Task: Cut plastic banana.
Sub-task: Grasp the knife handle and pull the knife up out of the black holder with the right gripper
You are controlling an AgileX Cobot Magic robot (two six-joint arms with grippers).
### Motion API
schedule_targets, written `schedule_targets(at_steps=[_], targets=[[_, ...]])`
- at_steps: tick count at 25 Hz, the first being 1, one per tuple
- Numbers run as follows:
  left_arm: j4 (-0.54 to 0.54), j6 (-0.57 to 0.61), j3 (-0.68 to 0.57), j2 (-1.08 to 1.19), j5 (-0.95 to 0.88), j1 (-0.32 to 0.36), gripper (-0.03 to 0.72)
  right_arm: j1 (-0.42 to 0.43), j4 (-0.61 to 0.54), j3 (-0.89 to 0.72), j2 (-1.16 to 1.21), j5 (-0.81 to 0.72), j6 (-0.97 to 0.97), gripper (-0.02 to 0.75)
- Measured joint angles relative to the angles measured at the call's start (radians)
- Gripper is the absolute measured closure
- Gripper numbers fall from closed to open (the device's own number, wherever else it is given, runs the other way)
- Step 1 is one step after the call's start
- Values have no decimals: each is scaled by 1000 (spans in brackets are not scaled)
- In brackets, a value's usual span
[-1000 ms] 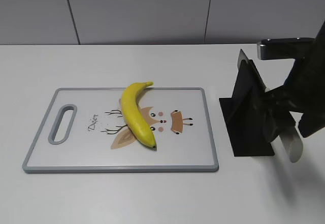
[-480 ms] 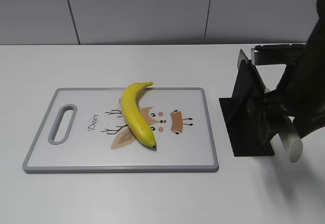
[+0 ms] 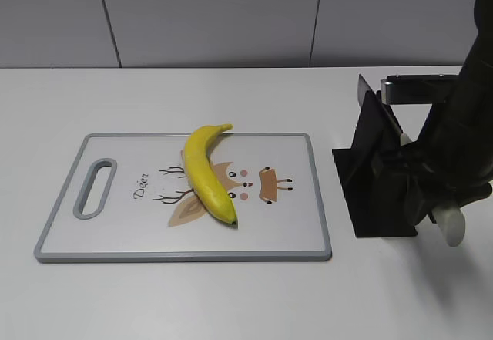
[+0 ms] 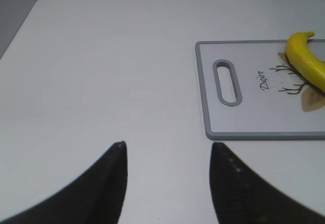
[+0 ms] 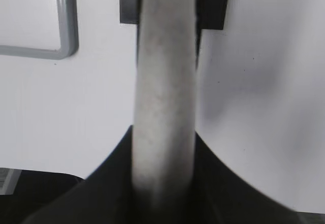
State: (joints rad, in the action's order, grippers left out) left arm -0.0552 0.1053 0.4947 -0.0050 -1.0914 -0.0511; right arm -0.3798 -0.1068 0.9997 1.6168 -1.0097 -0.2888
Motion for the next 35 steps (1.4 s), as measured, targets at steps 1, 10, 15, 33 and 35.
schedule_targets(at_steps=[1,10,15,33,35], targets=[[0,0,0,0,0,0,179,0,-1,0,0,-1,-5,557],[0,0,0,0,0,0,179,0,-1,0,-11,-5,-9,557],[0,0,0,0,0,0,179,0,-1,-1,-60,-11,-12,557],[0,0,0,0,0,0,179,0,68,27,-221,-70,-15,557],[0,0,0,0,0,0,179,0,87,69,-230,-104,14,557]])
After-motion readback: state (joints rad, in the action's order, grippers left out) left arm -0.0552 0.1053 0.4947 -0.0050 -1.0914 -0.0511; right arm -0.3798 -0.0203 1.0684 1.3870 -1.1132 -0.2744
